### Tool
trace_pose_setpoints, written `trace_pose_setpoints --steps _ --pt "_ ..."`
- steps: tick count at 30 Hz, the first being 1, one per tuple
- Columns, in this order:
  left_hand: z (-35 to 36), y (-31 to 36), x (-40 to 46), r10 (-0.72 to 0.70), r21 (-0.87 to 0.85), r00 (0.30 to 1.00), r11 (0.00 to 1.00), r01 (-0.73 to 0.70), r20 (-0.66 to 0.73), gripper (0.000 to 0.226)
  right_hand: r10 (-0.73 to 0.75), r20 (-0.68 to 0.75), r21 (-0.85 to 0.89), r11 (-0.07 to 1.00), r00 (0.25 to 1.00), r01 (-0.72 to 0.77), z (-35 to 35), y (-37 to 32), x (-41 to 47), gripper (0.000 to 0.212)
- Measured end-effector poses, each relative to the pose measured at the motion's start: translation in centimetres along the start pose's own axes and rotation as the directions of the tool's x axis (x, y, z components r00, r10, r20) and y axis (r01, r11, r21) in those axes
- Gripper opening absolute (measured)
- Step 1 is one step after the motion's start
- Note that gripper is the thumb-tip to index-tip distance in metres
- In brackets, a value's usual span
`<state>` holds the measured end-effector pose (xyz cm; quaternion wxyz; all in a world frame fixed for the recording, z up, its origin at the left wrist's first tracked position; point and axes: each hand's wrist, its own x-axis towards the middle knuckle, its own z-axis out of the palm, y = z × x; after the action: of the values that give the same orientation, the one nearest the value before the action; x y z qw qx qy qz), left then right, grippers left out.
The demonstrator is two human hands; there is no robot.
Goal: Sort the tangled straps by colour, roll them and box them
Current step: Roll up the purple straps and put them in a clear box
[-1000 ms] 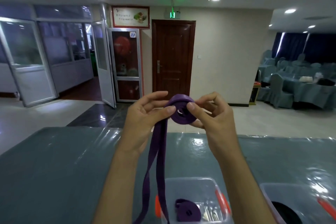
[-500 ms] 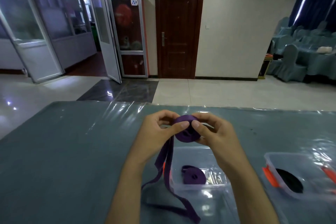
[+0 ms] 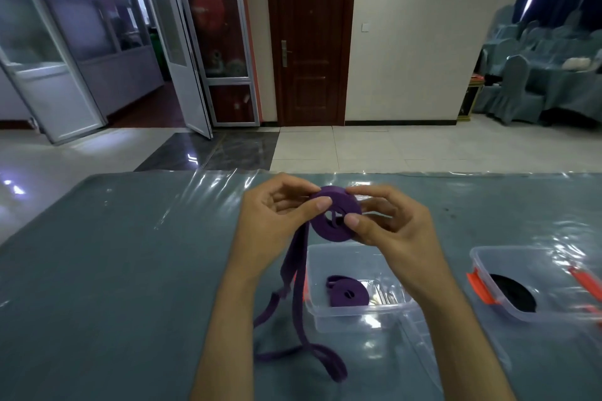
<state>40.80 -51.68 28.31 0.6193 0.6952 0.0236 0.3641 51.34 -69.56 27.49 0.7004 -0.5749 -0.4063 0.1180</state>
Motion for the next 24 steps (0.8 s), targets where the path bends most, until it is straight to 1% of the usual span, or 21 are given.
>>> trace_pose_setpoints --steps 2,4,6,8,11,13,14,16,17,19,20,22,24 --pt "-0.7 -0.1 0.2 -0.002 -0.035 0.995 0.999 0.006 0.104 0.023 -0.049 -0.046 -0.057 0.997 0.998 0.046 0.0 0.0 0.0 0.04" --pt "-1.3 -0.2 0.1 -0.021 -0.041 0.979 0.999 0.03 0.204 0.033 -0.052 -0.081 -0.047 0.998 0.995 0.048 0.0 0.0 0.1 0.036" --pt "-1.4 -0.4 -0.1 -0.03 -0.041 0.972 0.998 0.04 0.233 0.036 -0.028 -0.086 -0.015 1.0 0.996 0.027 0.2 0.2 0.0 0.031" --pt "-1.1 -0.4 -0.1 -0.011 -0.039 0.978 0.999 0.019 0.21 0.034 0.02 -0.059 0.04 0.999 0.998 -0.017 0.4 0.3 -0.1 0.027" --pt "-0.8 -0.1 -0.2 0.011 -0.004 0.99 1.0 -0.011 0.144 0.029 0.083 0.0 0.025 0.996 0.997 -0.083 0.8 0.4 -0.1 0.038" --pt "-0.6 0.1 -0.3 0.028 -0.014 0.994 1.0 -0.027 0.109 0.026 0.064 0.006 -0.001 0.998 0.998 -0.064 0.9 0.1 -0.2 0.046" --pt "-0.6 0.1 -0.4 0.049 -0.023 0.994 0.999 -0.047 0.101 0.026 0.021 -0.012 -0.028 0.999 1.0 -0.021 0.9 -0.1 -0.2 0.05" --pt "-0.6 0.0 -0.6 0.06 -0.042 0.99 0.998 -0.055 0.128 0.029 -0.089 -0.064 -0.083 0.993 0.994 0.083 0.8 -0.4 -0.2 0.048" --pt "-0.6 0.0 -0.6 0.038 -0.05 0.984 0.998 -0.03 0.172 0.033 -0.122 -0.089 -0.081 0.99 0.989 0.114 0.9 -0.4 -0.3 0.045" --pt "-0.6 0.0 -0.6 -0.005 -0.051 0.968 0.999 0.018 0.251 0.039 -0.116 -0.116 -0.029 0.993 0.986 0.114 1.3 -0.3 -0.5 0.041" --pt "-0.5 0.1 -0.5 -0.005 -0.055 0.968 0.998 0.02 0.25 0.04 -0.088 -0.121 -0.001 0.996 0.989 0.088 1.5 -0.3 -0.5 0.04" --pt "-0.3 0.3 -0.5 0.009 -0.07 0.985 0.998 0.004 0.175 0.038 -0.024 -0.13 0.032 0.999 0.991 0.028 1.6 -0.3 -0.6 0.039" --pt "0.0 0.2 -0.5 0.034 -0.086 0.996 0.996 -0.027 0.082 0.033 -0.012 -0.111 0.058 0.998 0.994 0.018 1.4 -0.6 -0.6 0.037"
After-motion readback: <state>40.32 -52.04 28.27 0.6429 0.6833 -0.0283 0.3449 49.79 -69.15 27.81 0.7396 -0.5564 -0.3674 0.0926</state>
